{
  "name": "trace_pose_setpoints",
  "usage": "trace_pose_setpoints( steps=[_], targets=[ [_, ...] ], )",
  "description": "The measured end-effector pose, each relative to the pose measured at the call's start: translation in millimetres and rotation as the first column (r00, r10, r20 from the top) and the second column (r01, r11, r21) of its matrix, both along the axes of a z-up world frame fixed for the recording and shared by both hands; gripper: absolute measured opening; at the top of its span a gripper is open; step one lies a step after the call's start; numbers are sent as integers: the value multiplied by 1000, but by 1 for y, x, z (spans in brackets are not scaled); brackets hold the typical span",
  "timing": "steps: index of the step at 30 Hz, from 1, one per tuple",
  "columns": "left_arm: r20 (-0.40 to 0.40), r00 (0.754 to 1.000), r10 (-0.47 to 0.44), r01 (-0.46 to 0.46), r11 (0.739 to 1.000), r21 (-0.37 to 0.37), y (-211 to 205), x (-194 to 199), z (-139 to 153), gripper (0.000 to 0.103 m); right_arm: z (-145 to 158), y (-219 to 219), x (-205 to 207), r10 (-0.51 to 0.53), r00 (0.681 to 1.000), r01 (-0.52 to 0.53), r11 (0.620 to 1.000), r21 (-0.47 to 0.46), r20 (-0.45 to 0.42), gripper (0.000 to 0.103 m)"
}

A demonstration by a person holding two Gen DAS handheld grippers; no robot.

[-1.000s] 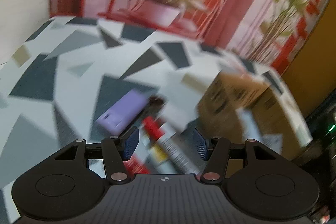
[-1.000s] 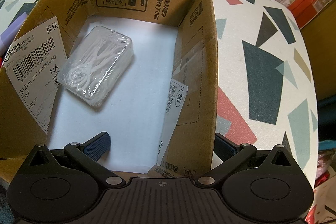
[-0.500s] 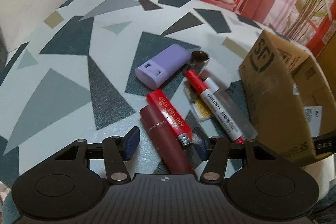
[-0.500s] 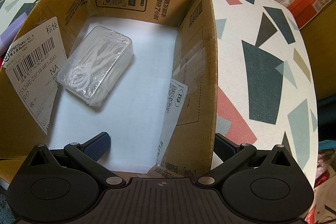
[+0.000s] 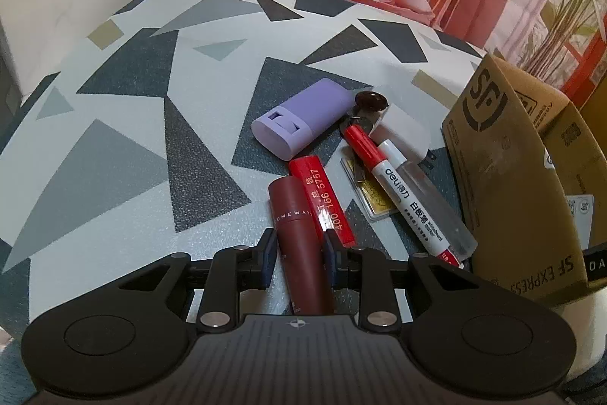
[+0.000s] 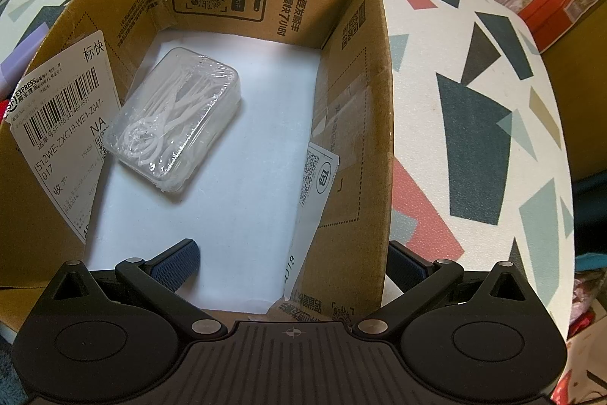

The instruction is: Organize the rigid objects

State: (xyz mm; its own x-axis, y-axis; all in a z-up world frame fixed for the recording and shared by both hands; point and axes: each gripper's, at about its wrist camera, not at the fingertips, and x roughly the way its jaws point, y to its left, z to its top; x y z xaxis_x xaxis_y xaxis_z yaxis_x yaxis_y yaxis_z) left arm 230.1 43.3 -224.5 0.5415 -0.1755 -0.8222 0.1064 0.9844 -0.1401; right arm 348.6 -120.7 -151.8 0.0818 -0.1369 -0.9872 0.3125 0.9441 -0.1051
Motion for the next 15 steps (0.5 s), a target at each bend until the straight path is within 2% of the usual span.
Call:
trace_pose_setpoints(
  steps=[15],
  targets=[
    [2, 1000, 18, -18, 999, -27, 3, 0, -1, 28, 1, 0, 0, 1, 1000, -1, 1000, -4, 2, 103]
  ],
)
